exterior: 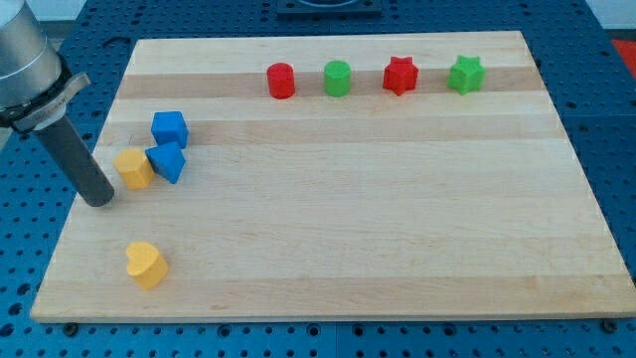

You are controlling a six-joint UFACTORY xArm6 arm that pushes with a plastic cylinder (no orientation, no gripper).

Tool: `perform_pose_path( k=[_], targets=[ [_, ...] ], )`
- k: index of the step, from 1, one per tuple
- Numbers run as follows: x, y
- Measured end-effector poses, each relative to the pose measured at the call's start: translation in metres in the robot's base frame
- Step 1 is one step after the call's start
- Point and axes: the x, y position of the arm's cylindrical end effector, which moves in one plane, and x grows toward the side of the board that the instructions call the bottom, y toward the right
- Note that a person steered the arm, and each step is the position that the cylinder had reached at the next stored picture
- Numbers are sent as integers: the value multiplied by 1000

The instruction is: Push the yellow heart to the bottom center

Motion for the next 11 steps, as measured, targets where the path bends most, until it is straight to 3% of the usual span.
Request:
perform_pose_path(
  k=[4, 5, 7, 10, 11],
  targets=[
    [58, 20],
    [83, 69],
    [105, 89],
    [120, 249],
    [130, 239]
  ],
)
